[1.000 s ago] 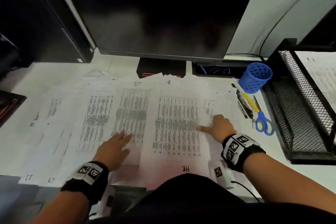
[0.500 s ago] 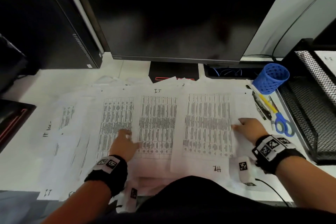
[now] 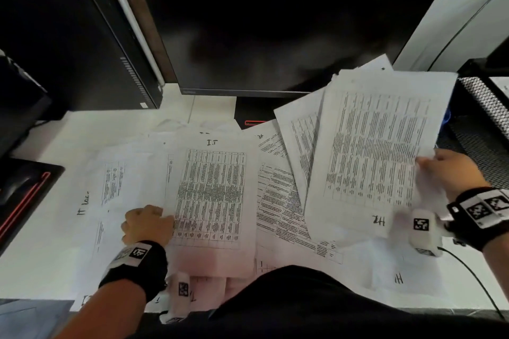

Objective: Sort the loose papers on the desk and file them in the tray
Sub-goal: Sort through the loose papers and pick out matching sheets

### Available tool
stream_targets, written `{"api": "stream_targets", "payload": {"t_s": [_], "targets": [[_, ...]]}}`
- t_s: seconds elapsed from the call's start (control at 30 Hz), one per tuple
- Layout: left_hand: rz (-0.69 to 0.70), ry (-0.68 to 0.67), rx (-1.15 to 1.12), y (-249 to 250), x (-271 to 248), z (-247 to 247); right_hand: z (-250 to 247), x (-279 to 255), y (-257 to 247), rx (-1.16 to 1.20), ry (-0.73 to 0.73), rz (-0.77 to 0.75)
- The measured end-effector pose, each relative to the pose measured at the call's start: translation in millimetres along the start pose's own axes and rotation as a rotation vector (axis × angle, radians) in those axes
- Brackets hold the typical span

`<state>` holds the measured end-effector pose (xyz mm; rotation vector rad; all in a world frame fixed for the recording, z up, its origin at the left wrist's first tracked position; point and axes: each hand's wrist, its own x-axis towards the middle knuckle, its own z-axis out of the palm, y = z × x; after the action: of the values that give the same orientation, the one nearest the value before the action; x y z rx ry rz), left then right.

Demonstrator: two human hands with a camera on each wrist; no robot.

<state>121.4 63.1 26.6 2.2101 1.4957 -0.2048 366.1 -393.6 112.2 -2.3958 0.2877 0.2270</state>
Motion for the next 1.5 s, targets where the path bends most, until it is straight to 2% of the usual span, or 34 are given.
{"api": "stream_targets", "payload": {"t_s": [0.13, 0.23, 0.33, 0.47, 0.57, 0.67, 0.77, 0.9, 0.97, 1.03, 1.13, 1.2, 1.4, 1.5], "targets": [[0.035, -0.014, -0.122, 3.6, -3.3, 6.0, -2.0, -7.7, -8.5, 0.114, -0.049, 0.028], [0.030, -0.107, -0.303, 8.0, -5.8, 10.9, 14.7, -0.1, -0.7, 0.158, -0.130, 0.086], [0.115, -0.152, -0.263, 12.4, -7.3, 12.0, 45.5, -0.8, 6.8, 0.218, -0.261, 0.151], [0.139, -0.154, -0.313, 16.8, -14.0, 10.0, 91.1, -18.5, 7.7, 0.246, -0.348, 0.168], [0.147, -0.227, -0.382, 19.1, -19.0, 15.1, 120.0, -34.7, 0.2, 0.223, -0.439, 0.174], [0.165, -0.342, -0.391, 22.4, -27.1, 23.4, 141.9, -54.2, -15.7, -0.037, -0.493, 0.059], [0.130, -0.385, -0.490, 31.8, -41.1, 24.0, 158.2, -77.7, -31.9, -0.263, -0.511, -0.072], [0.136, -0.499, -0.512, 40.6, -53.8, 22.2, 174.2, -101.8, -49.2, -0.342, -0.542, -0.217], [0.170, -0.486, -0.450, 39.3, -53.6, 21.4, 176.2, -103.9, -54.9, -0.341, -0.575, -0.257], [0.204, -0.464, -0.441, 33.5, -48.1, 20.6, 170.9, -94.3, -57.8, -0.310, -0.548, -0.276], [0.214, -0.435, -0.473, 21.3, -43.3, 13.1, 151.5, -68.9, -60.9, -0.287, -0.364, -0.279], [0.207, -0.447, -0.490, 13.0, -41.2, 9.2, 137.6, -51.0, -56.7, -0.246, -0.305, -0.219], [0.169, -0.498, -0.482, -2.7, -41.0, 13.7, 131.6, -23.8, -33.9, -0.514, -0.363, -0.158], [0.227, -0.522, -0.468, -2.7, -46.9, 15.4, 135.6, -23.5, -30.9, -0.500, -0.390, -0.129]]}}
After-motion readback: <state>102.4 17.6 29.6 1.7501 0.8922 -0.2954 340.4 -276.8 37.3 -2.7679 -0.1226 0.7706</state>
